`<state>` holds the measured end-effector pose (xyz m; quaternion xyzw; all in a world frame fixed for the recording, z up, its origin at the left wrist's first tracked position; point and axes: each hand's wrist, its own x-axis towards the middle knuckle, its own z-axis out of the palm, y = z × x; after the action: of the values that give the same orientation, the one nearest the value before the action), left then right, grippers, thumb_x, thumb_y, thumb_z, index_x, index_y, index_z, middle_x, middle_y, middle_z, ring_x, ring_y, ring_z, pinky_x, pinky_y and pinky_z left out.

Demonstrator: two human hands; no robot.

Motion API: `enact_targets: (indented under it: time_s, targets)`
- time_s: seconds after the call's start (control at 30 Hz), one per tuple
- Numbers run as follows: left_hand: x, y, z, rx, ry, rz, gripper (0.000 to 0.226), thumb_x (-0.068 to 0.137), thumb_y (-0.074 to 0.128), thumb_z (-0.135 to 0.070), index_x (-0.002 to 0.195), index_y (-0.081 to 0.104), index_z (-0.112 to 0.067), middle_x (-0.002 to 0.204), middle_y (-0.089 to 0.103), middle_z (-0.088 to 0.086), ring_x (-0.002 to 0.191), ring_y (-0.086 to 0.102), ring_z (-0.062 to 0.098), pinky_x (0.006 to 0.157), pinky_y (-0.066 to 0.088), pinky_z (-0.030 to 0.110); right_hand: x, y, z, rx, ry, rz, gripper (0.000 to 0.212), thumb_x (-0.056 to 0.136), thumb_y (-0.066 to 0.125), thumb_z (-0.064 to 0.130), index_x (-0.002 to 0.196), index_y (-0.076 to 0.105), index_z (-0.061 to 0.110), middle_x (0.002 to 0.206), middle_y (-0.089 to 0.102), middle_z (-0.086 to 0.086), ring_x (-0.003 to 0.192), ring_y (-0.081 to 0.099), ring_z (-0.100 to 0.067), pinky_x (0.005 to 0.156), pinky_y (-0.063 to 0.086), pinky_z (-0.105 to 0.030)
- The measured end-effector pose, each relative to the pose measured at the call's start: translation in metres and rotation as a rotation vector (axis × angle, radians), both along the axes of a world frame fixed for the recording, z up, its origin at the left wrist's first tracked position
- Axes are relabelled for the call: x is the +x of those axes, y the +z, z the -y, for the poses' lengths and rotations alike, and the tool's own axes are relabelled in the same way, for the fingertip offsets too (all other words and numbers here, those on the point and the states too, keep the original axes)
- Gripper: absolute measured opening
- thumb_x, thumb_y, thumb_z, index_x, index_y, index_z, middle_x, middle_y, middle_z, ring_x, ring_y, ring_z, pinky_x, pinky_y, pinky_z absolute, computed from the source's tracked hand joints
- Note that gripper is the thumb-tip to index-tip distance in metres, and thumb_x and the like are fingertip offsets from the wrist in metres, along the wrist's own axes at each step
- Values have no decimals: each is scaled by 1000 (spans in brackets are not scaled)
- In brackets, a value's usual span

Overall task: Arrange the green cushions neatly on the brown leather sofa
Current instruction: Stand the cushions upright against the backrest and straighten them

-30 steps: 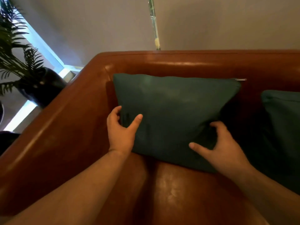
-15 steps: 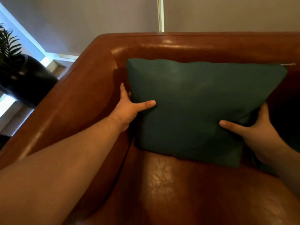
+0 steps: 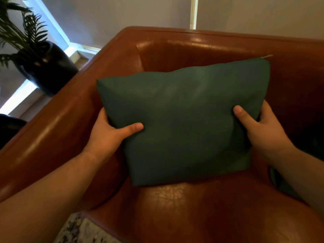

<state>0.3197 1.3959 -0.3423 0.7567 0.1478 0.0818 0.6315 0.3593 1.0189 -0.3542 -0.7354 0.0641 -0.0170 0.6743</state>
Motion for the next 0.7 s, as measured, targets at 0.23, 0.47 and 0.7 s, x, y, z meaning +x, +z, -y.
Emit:
enact_targets:
  time_s: [0.23, 0.47, 0.7]
  targets:
    - [-17, -4, -31, 115, 197, 47, 106, 40, 103, -62, 134, 62, -35, 132, 73, -17, 121, 70, 4, 103, 58, 37, 47, -4, -49, -18, 164, 97, 63, 89, 80, 50, 144, 52, 39, 136, 70, 16, 125, 67, -5, 111, 52, -40]
    - [-13, -23, -17, 265, 263, -27, 114, 40, 98, -66, 138, 53, -29, 122, 67, -27, 111, 65, -14, 96, 54, 14, 68, -29, -45, -123, 179, -14, 95, 67, 81, 77, 150, 46, 48, 139, 67, 20, 129, 64, -7, 114, 49, -41]
    - [-28, -5, 16, 707, 372, 83, 108, 79, 89, -35, 162, 26, -5, 165, 35, 13, 156, 33, 29, 130, 25, 44, 58, -28, -54, -476, -33, 52, 80, 86, 62, 77, 152, 46, 35, 146, 57, 14, 131, 55, -13, 111, 45, -37]
